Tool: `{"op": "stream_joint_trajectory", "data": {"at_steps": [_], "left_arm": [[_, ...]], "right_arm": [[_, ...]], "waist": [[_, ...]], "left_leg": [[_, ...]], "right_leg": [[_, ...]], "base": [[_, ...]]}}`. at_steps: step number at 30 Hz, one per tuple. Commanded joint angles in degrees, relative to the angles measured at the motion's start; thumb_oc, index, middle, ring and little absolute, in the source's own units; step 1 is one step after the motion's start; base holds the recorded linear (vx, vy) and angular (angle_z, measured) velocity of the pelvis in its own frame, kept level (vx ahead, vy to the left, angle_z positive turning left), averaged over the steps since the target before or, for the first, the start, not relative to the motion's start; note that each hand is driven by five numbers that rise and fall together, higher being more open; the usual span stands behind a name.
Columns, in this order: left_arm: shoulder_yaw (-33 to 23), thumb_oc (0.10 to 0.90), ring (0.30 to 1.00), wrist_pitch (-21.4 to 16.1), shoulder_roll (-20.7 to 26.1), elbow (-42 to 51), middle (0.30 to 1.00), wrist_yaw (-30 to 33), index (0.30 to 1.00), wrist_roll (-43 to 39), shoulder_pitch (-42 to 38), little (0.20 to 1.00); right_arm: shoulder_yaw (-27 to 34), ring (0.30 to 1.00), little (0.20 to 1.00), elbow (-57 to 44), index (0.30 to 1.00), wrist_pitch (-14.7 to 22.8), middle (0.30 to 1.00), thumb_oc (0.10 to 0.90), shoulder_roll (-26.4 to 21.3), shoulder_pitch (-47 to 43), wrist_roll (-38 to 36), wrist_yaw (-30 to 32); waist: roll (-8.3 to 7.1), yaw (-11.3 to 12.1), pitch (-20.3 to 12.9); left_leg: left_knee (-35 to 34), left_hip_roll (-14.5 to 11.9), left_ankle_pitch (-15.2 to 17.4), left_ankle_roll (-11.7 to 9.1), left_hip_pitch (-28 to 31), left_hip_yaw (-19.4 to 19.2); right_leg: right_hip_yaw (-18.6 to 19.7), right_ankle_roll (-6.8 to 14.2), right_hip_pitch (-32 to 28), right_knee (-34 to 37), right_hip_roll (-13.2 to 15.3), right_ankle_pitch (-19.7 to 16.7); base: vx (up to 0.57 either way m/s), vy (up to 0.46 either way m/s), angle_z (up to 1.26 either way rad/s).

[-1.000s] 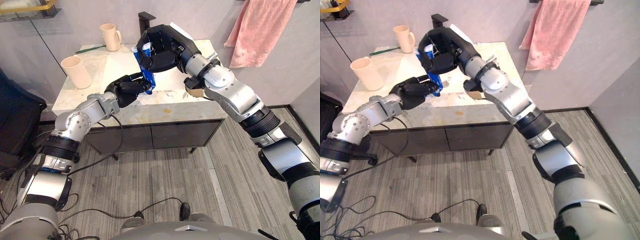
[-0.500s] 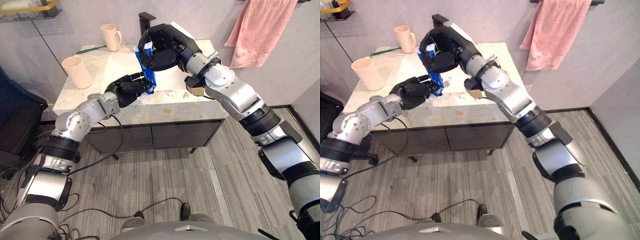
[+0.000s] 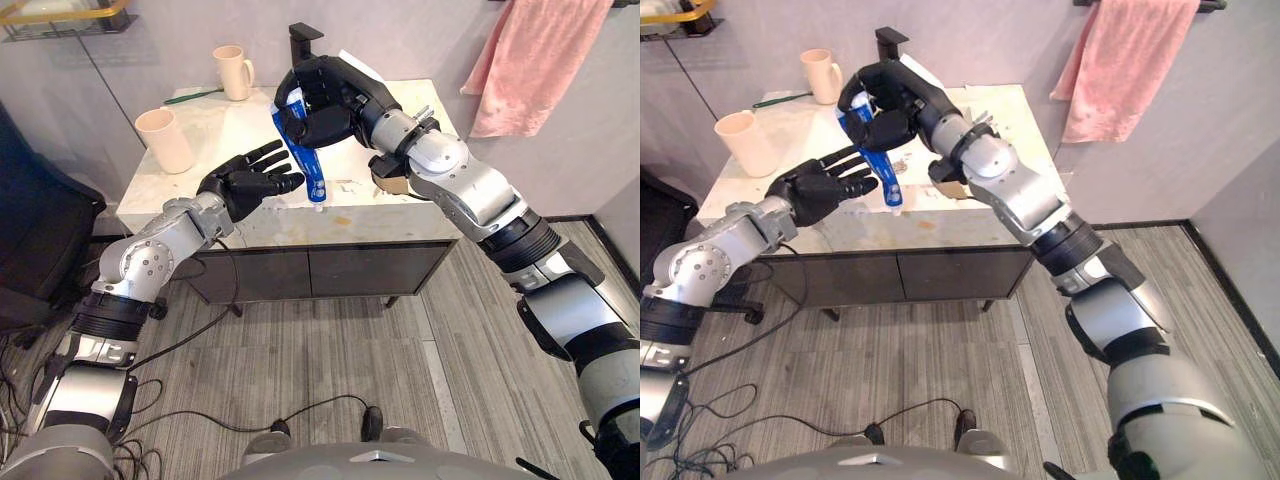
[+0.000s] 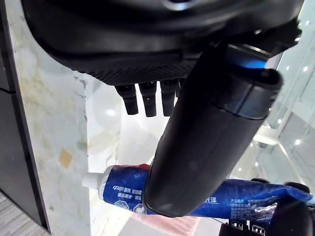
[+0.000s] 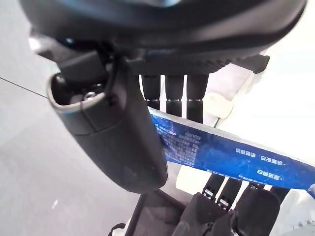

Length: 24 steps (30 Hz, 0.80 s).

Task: Organize the bathroom.

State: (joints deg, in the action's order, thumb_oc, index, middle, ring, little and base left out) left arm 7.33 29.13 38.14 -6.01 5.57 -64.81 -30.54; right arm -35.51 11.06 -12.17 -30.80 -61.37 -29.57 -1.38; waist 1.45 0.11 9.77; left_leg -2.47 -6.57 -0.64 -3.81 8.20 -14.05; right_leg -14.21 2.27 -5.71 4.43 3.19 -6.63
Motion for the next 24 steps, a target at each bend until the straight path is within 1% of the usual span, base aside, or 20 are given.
{"op": "stream_joint_trajectory", "data": {"at_steps": [1, 3, 5, 6, 8, 9, 10, 11, 12, 13, 14, 15, 16, 18, 19, 20, 21, 22, 24], "left_arm": [[-6.83, 0.800, 0.900, -6.67, 2.08, 5.62, 0.900, 1.03, 0.900, 2.20, 0.91, 0.900], [-9.27, 0.800, 0.900, -7.67, 2.59, 6.85, 0.900, 2.02, 0.900, 4.65, 2.99, 0.900], [-10.30, 0.800, 0.900, -7.48, 2.49, 7.47, 0.900, 2.64, 0.900, 5.33, 4.05, 0.900], [-12.76, 0.800, 0.900, -7.77, 2.39, 8.46, 0.900, 3.22, 0.900, 4.45, 6.93, 0.900], [-14.11, 0.800, 0.900, -7.13, 2.06, 9.12, 0.900, 2.49, 0.900, 3.91, 9.04, 0.900], [-15.30, 0.800, 0.900, -4.58, 1.04, 9.92, 0.900, 0.36, 0.900, 4.39, 12.16, 0.900], [-15.72, 0.800, 0.900, -3.87, 0.09, 11.07, 0.900, -1.44, 0.900, 2.94, 15.23, 0.900], [-15.61, 0.800, 0.900, -4.16, -1.23, 12.54, 0.900, -3.53, 0.900, 2.71, 18.68, 0.900], [-15.55, 0.800, 0.900, -4.74, -2.04, 14.05, 0.900, -5.19, 0.900, 0.93, 20.95, 0.900], [-15.42, 0.800, 0.900, -5.41, -3.00, 15.46, 0.900, -7.28, 0.900, -0.35, 22.94, 0.900], [-14.91, 0.800, 0.900, -6.67, -4.42, 17.02, 0.900, -10.73, 0.900, 0.68, 25.73, 0.900], [-14.57, 0.800, 0.900, -6.94, -4.90, 18.07, 0.900, -13.98, 0.900, 0.39, 27.33, 0.900], [-14.57, 0.800, 0.900, -6.94, -4.90, 18.07, 0.900, -13.98, 0.900, 0.39, 27.33, 0.900], [-12.52, 0.800, 0.900, -7.51, -5.66, 19.91, 0.900, -23.30, 0.900, 1.05, 31.16, 0.900], [-10.71, 0.800, 0.900, -6.55, -5.60, 19.21, 0.900, -28.55, 0.900, 1.82, 32.54, 0.900], [-9.16, 0.800, 0.900, -5.44, -5.27, 18.22, 0.900, -31.24, 0.900, 2.56, 33.67, 0.900], [-7.80, 0.800, 0.900, -4.63, -5.32, 16.83, 0.900, -31.92, 0.900, 2.11, 34.33, 0.900], [-5.70, 0.800, 0.900, -3.36, -5.19, 13.68, 0.900, -34.38, 0.900, 0.99, 35.29, 0.900], [-4.59, 0.800, 0.900, -2.46, -5.77, 10.94, 0.900, -33.46, 0.900, -0.92, 36.34, 0.900]], "right_arm": [[3.52, 0.411, 0.411, -2.28, 0.411, 4.91, 0.411, 0.474, 1.41, -6.86, 1.89, 2.47], [4.38, 0.413, 0.413, -2.68, 0.413, 4.81, 0.413, 0.475, 1.24, -6.39, 2.35, 2.91], [4.62, 0.413, 0.413, -2.74, 0.413, 4.80, 0.413, 0.475, 1.30, -6.20, 2.81, 3.18], [5.10, 0.413, 0.413, -3.17, 0.413, 4.73, 0.413, 0.475, 1.06, -5.99, 3.41, 3.63], [5.43, 0.408, 0.408, -3.53, 0.408, 4.76, 0.408, 0.472, 1.01, -5.62, 3.56, 3.78], [6.02, 0.401, 0.401, -4.44, 0.401, 4.42, 0.401, 0.467, 0.77, -5.32, 3.89, 4.20], [6.41, 0.385, 0.385, -5.53, 0.385, 4.01, 0.385, 0.456, 0.30, -4.97, 4.00, 4.67], [6.93, 0.356, 0.356, -6.57, 0.356, 3.95, 0.356, 0.438, -0.36, -4.37, 4.07, 4.98], [7.50, 0.300, 0.300, -7.23, 0.300, 3.83, 0.300, 0.400, -0.94, -3.99, 3.93, 4.84], [8.11, 0.300, 0.300, -7.78, 0.300, 3.82, 0.300, 0.400, -1.39, -3.58, 3.91, 4.49], [8.93, 0.300, 0.300, -8.31, 0.300, 4.05, 0.300, 0.400, -2.03, -3.08, 3.93, 4.04], [9.52, 0.300, 0.300, -8.66, 0.300, 4.18, 0.300, 0.400, -2.35, -2.76, 3.88, 3.72], [9.52, 0.300, 0.300, -8.66, 0.300, 4.18, 0.300, 0.400, -2.35, -2.76, 3.88, 3.72], [10.39, 0.300, 0.300, -8.92, 0.300, 4.97, 0.300, 0.400, -3.68, -2.46, 3.50, 2.90], [10.17, 0.300, 0.300, -8.85, 0.300, 5.90, 0.300, 0.400, -4.04, -2.44, 2.85, 2.55], [9.97, 0.300, 0.300, -8.58, 0.300, 6.52, 0.300, 0.400, -4.38, -2.66, 2.66, 2.25], [9.33, 0.300, 0.300, -8.25, 0.300, 7.06, 0.300, 0.400, -4.57, -3.04, 2.10, 2.33], [8.55, 0.300, 0.300, -7.79, 0.300, 8.11, 0.300, 0.400, -4.62, -3.30, 1.70, 1.87], [7.88, 0.300, 0.300, -7.36, 0.300, 8.77, 0.300, 0.400, -4.90, -3.66, 1.01, 1.67]], "waist": [[-0.04, 2.06, -6.78], [-0.25, 2.74, -6.64], [-0.34, 3.10, -6.61], [-0.52, 3.84, -6.54], [-0.55, 4.19, -6.54], [-0.66, 4.73, -6.35], [-0.77, 5.12, -6.21], [-0.81, 5.48, -6.22], [-0.85, 5.71, -6.23], [-0.85, 5.87, -6.19], [-0.82, 6.18, -6.07], [-0.82, 6.39, -6.05], [-0.82, 6.39, -6.05], [-0.66, 6.82, -5.84], [-0.53, 6.97, -5.79], [-0.32, 6.92, -5.66], [-0.16, 6.95, -5.61], [0.08, 6.80, -5.55], [0.28, 6.74, -5.49]], "left_leg": [[6.97, -2.22, 2.26, 0.11, -1.59, -1.06], [7.00, -2.11, 2.21, 0.12, -1.77, -0.64], [6.97, -2.03, 2.18, 0.11, -1.89, -0.34], [6.85, -1.97, 2.11, 0.10, -2.04, 0.11], [6.85, -1.96, 2.03, 0.03, -2.16, 0.48], [6.89, -1.98, 1.92, 0.01, -2.34, 0.70], [6.92, -1.98, 1.90, 0.04, -2.53, 0.97], [6.80, -1.98, 1.91, 0.06, -2.69, 1.35], [6.71, -1.97, 1.88, 0.09, -2.77, 1.55], [6.66, -1.94, 1.85, 0.11, -2.87, 1.69], [6.59, -1.92, 1.78, 0.07, -3.02, 1.87], [6.48, -1.91, 1.73, 0.04, -3.08, 2.03], [6.48, -1.91, 1.73, 0.04, -3.08, 2.03], [6.36, -1.84, 1.32, -0.01, -3.35, 2.27], [6.33, -1.82, 1.19, 0.00, -3.47, 2.51], [6.53, -1.85, 0.82, -0.05, -3.64, 2.46], [6.63, -1.80, 0.59, -0.08, -3.74, 2.63], [6.63, -1.73, 0.36, -0.06, -3.79, 2.85], [6.72, -1.63, 0.23, -0.05, -3.94, 3.01]], "right_leg": [[0.49, 2.92, 1.38, -0.84, 3.42, 7.12], [-0.04, 2.81, 1.29, -0.80, 3.49, 7.15], [-0.23, 2.73, 1.23, -0.75, 3.44, 7.21], [-0.71, 2.63, 1.16, -0.66, 3.42, 7.26], [-0.96, 2.58, 1.13, -0.73, 3.34, 7.40], [-1.28, 2.53, 1.13, -0.81, 3.33, 7.46], [-1.62, 2.49, 1.06, -0.81, 3.36, 7.49], [-1.93, 2.43, 1.00, -0.85, 3.36, 7.64], [-2.12, 2.40, 0.99, -0.95, 3.37, 7.77], [-2.23, 2.33, 1.02, -1.02, 3.35, 7.86], [-2.42, 2.19, 1.02, -1.08, 3.32, 7.97], [-2.62, 2.18, 1.04, -1.11, 3.35, 7.98], [-2.62, 2.18, 1.04, -1.11, 3.35, 7.98], [-2.75, 1.83, 1.12, -1.21, 3.29, 7.98], [-2.97, 1.83, 1.18, -1.30, 3.41, 8.01], [-2.95, 1.65, 1.25, -1.45, 3.38, 8.03], [-3.06, 1.65, 1.26, -1.48, 3.43, 7.97], [-3.09, 1.49, 1.31, -1.49, 3.38, 8.05], [-3.03, 1.35, 1.34, -1.51, 3.29, 8.12]], "base": [[0.00, -0.013, 0.10], [0.00, -0.015, 0.06], [0.00, -0.015, 0.07], [-0.01, -0.018, 0.14], [-0.01, -0.009, 0.11], [-0.01, -0.006, 0.11], [-0.01, -0.004, 0.15], [-0.01, 0.004, 0.18], [-0.01, 0.012, 0.20], [-0.01, 0.020, 0.20], [-0.02, 0.021, 0.18], [-0.01, 0.015, 0.10], [-0.01, 0.012, 0.11], [-0.03, 0.027, 0.17], [-0.04, 0.044, 0.16], [-0.04, 0.049, 0.12], [-0.03, 0.062, 0.08], [-0.02, 0.052, 0.04], [-0.02, 0.044, -0.03]]}}
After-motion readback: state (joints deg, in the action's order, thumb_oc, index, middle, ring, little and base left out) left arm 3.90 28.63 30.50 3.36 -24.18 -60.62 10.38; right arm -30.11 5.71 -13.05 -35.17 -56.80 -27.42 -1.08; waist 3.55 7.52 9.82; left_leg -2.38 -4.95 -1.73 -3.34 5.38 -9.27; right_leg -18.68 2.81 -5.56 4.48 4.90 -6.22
